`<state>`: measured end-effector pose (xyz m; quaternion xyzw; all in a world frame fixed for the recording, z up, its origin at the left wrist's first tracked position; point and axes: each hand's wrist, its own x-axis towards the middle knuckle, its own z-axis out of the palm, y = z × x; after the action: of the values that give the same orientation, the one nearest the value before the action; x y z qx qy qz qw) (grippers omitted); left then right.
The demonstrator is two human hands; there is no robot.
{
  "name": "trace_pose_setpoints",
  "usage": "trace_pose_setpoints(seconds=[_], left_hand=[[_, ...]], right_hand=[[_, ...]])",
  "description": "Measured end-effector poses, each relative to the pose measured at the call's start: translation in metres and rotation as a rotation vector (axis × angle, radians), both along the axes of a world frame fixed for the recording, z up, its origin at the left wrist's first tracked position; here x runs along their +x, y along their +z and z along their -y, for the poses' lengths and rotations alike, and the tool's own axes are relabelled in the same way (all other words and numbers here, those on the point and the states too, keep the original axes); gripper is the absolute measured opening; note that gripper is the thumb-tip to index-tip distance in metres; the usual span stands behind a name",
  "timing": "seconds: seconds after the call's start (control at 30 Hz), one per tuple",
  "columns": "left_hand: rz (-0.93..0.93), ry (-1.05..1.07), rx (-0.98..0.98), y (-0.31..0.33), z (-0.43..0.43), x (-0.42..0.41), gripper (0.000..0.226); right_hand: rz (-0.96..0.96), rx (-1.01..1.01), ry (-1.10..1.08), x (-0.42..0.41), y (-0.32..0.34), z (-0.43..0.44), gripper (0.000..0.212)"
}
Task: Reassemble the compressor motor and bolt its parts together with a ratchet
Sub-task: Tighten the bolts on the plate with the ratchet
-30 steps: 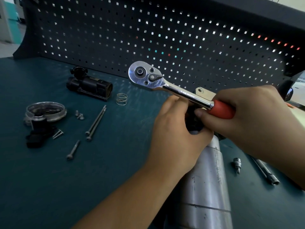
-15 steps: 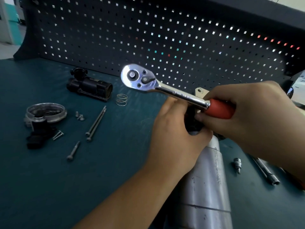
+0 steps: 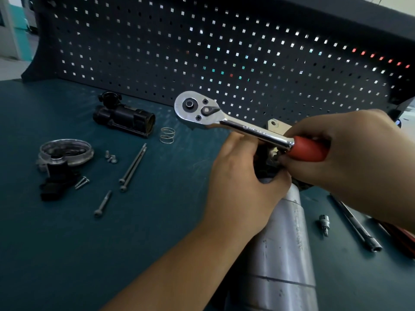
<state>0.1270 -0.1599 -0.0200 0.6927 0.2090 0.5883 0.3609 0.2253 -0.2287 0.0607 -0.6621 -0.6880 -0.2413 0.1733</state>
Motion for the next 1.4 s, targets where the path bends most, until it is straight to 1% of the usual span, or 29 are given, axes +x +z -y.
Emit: trace_pose_setpoints(seconds=[0.2, 0.4, 0.57, 0.7, 0.83, 0.97, 1.03, 1.2, 1.27, 1.3, 1.37, 1.4], left_hand=[[-0.001, -0.005, -0.004, -0.0008, -0.0002, 0.0005, 0.029], [0.003, -0.007, 0.006, -0.0011, 0.0000, 0.0006, 0.026], [0.000, -0.013, -0.006, -0.0010, -0.0002, 0.0002, 0.027], [0.016, -0.017, -0.007, -0.0003, 0.0006, -0.0006, 0.036], [0.026, -0.033, -0.018, 0.0002, 0.0002, -0.0004, 0.037], [0.026, -0.031, -0.022, 0.0005, 0.0004, -0.0004, 0.035], [0.013, -0.009, -0.010, 0.0002, 0.0007, -0.0002, 0.035], [-0.007, 0.016, 0.015, -0.0001, -0.0001, 0.0003, 0.024], [-0.012, 0.014, 0.018, 0.0001, -0.0003, 0.0002, 0.024], [-0.009, 0.004, 0.016, 0.0000, -0.0003, 0.0001, 0.025], [0.002, -0.022, 0.006, -0.0002, -0.0002, 0.0002, 0.028], [0.002, -0.027, 0.002, -0.0005, -0.0003, 0.0003, 0.029]], right_hand=[[-0.027, -0.034, -0.038, -0.0006, -0.0006, -0.0029, 0.017], [-0.083, -0.048, -0.051, -0.0030, -0.0023, -0.0059, 0.026], [-0.071, -0.033, -0.023, -0.0012, -0.0027, -0.0061, 0.033], [-0.074, -0.010, 0.005, 0.0002, -0.0017, -0.0022, 0.025], [-0.080, -0.001, -0.002, -0.0023, -0.0027, -0.0004, 0.012], [-0.080, -0.062, -0.064, -0.0082, 0.0006, 0.0002, 0.013], [-0.101, -0.080, -0.074, -0.0081, 0.0007, -0.0012, 0.017], [-0.079, -0.073, -0.050, -0.0036, -0.0011, -0.0058, 0.037], [-0.085, -0.055, -0.027, -0.0026, -0.0001, -0.0047, 0.043], [-0.125, -0.046, -0.013, -0.0025, 0.0007, -0.0035, 0.042], [-0.199, -0.027, 0.004, -0.0026, 0.0032, -0.0015, 0.030], [-0.196, -0.033, 0.009, -0.0027, 0.0043, -0.0002, 0.025]])
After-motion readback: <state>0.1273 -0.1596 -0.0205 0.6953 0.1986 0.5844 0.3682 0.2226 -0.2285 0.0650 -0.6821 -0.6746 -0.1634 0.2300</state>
